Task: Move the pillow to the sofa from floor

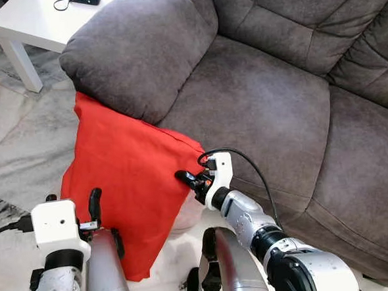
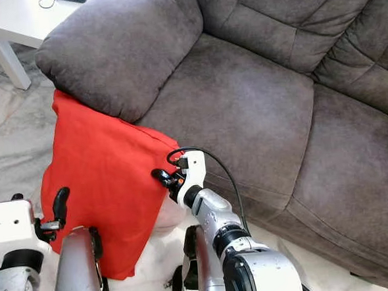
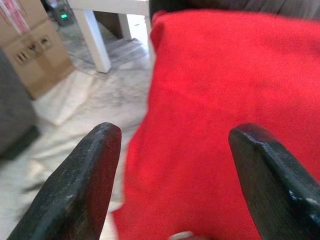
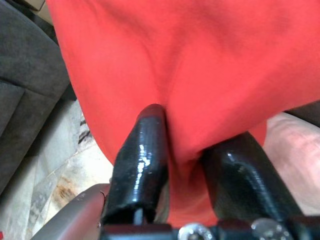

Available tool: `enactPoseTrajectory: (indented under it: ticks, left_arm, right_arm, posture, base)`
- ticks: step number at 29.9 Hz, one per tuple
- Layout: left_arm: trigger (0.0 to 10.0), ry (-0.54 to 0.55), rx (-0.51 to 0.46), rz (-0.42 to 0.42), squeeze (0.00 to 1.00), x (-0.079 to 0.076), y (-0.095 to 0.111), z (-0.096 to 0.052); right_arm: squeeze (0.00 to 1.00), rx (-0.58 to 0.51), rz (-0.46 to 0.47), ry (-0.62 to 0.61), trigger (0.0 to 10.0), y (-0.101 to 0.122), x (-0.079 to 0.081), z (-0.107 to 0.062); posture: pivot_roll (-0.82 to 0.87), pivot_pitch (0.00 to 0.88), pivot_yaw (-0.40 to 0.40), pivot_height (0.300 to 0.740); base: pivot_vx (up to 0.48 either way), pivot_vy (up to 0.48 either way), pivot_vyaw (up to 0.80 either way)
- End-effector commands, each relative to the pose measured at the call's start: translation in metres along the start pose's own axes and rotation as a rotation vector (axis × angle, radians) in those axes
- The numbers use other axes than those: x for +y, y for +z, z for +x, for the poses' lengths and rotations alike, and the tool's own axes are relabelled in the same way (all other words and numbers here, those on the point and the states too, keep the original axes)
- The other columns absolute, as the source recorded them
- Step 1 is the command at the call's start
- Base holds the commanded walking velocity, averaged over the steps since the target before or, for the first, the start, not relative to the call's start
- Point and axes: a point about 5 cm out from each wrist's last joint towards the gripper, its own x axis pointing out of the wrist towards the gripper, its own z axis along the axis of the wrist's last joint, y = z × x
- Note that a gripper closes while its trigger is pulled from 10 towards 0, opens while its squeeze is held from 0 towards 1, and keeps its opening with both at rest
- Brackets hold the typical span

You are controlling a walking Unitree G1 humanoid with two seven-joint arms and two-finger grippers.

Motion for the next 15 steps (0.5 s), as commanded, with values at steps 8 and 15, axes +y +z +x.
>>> enactPoseTrajectory:
  ticks: [8,15]
  left_arm:
    - [10.0,0.012,-0.032,0.209,0.0,0.011,0.001,0.0]
    - [10.0,-0.048,-0.038,0.251,0.0,0.005,-0.004,-0.003]
  right_arm:
    - [0.0,0.033,0.043,0.029,0.0,-0.021,0.014,0.004]
    - [0.0,0.028,0.044,0.031,0.0,-0.021,0.014,0.004]
  posture:
    - [0.33,0.334,-0.294,0.571]
    - [0.33,0.329,-0.29,0.571]
  base:
    - [0.0,0.0,0.0]
    - [0.0,0.0,0.0]
